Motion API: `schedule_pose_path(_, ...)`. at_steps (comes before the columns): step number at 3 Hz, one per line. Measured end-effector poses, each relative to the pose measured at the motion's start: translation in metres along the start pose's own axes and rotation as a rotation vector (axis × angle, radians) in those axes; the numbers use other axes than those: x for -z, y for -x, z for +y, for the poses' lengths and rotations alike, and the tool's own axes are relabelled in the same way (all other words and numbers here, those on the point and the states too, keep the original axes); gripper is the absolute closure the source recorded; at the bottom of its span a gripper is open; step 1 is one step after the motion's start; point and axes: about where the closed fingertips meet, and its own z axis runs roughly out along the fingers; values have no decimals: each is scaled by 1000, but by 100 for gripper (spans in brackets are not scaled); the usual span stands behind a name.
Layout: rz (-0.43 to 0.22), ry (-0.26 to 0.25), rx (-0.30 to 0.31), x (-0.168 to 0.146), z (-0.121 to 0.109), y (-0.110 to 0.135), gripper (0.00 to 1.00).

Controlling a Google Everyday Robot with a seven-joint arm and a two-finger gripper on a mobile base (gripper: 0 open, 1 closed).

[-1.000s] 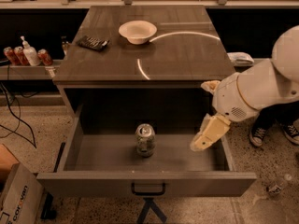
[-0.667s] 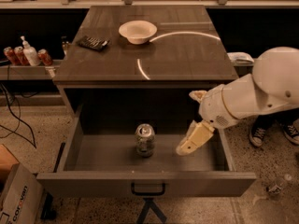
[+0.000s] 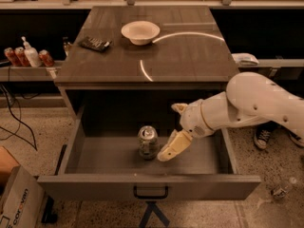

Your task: Pick 7up can from top drawer and place on counter

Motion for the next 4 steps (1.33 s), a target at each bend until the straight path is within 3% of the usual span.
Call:
schedule_pose_path(2,-83,78,-44,-75,-3,4,0)
schedule_pose_path(3,-105,109,-73,-98,-4,0,18)
schedule_pose_path(4,-110,119,-101,-104,-5,-8,43)
